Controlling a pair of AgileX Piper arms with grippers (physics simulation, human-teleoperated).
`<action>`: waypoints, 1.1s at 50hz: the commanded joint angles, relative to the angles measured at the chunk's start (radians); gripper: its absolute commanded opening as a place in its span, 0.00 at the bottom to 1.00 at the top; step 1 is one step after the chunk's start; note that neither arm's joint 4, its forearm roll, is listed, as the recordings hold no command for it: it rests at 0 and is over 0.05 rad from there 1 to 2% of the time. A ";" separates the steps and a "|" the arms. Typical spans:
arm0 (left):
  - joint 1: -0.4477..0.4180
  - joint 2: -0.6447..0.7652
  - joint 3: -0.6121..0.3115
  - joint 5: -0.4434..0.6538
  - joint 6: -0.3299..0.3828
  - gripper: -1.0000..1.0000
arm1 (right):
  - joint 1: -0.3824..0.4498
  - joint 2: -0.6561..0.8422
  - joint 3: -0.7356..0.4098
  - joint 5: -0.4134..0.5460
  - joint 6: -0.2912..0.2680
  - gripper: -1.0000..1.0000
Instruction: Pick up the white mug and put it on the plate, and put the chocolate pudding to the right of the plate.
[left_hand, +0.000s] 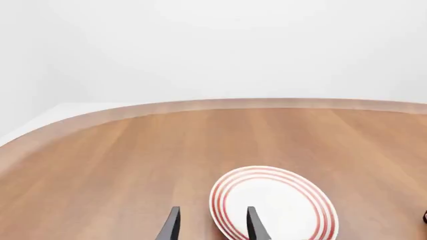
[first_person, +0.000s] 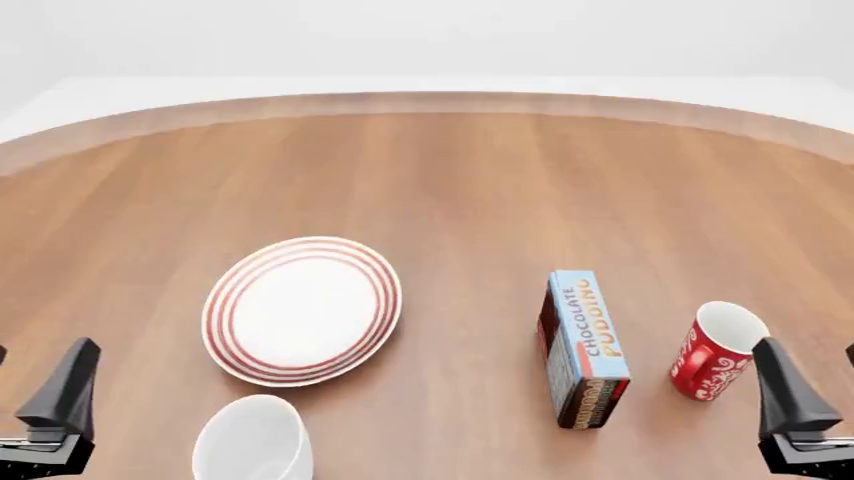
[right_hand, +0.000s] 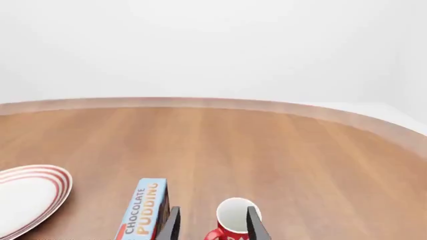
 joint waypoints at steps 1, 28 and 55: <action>0.000 0.000 0.000 0.000 0.000 1.00 | 0.010 0.024 -0.002 -0.010 -0.008 1.00; 0.000 0.000 0.000 0.000 0.000 1.00 | 0.195 0.111 -0.115 0.040 -0.064 1.00; 0.000 0.000 0.000 0.000 0.000 1.00 | 0.339 0.350 -0.271 0.024 -0.137 1.00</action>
